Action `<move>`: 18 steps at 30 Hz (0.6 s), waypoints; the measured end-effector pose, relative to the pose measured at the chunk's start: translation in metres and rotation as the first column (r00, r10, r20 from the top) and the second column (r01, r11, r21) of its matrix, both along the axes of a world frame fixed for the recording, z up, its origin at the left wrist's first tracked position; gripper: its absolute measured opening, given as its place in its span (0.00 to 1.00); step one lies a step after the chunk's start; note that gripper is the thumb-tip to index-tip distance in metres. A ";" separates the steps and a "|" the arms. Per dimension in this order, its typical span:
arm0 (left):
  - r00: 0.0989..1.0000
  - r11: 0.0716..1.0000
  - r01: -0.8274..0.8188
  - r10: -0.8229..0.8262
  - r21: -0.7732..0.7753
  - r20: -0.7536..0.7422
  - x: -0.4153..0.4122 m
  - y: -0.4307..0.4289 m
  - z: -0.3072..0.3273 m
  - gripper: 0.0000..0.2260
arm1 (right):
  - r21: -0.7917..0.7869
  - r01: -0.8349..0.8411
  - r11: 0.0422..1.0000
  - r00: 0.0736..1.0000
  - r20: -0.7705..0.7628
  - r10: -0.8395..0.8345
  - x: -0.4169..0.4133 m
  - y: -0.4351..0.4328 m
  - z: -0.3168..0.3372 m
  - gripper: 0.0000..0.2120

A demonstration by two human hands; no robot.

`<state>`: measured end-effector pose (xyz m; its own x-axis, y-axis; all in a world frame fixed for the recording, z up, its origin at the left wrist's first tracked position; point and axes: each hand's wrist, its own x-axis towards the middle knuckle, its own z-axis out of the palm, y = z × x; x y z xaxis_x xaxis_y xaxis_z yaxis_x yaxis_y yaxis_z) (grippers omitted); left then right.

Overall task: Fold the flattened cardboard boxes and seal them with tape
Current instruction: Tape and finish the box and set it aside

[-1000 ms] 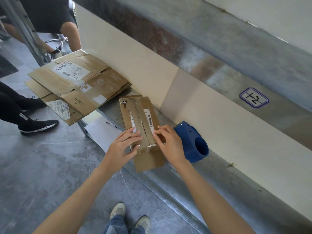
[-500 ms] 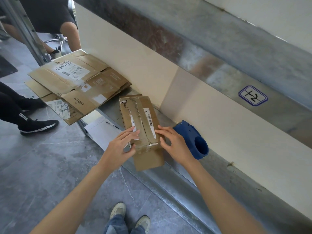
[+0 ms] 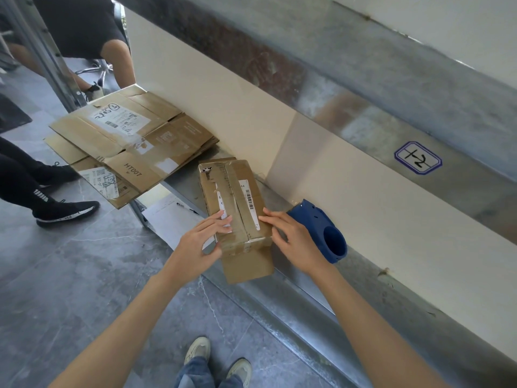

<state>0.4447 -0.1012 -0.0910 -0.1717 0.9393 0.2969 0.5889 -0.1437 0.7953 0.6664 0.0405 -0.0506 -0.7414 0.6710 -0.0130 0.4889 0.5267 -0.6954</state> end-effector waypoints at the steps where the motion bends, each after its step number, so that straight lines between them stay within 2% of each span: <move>1: 1.000 1.000 0.012 -0.012 -0.010 0.006 -0.002 -0.001 -0.001 0.18 | -0.004 -0.022 1.000 1.000 0.018 0.022 0.003 0.001 0.001 0.21; 4: 1.000 1.000 0.005 -0.005 -0.004 -0.005 -0.002 -0.001 -0.001 0.18 | 0.015 -0.047 0.999 0.998 0.041 0.047 0.003 0.004 0.005 0.22; 14: 0.999 0.998 -0.023 0.021 0.064 0.028 0.003 0.004 -0.005 0.17 | 0.047 0.049 0.998 0.997 -0.054 -0.047 -0.005 0.001 -0.004 0.13; 18: 1.000 1.000 0.006 -0.007 0.028 0.025 -0.002 0.004 -0.004 0.12 | 0.030 -0.003 1.000 0.999 0.048 0.002 -0.002 0.007 0.003 0.19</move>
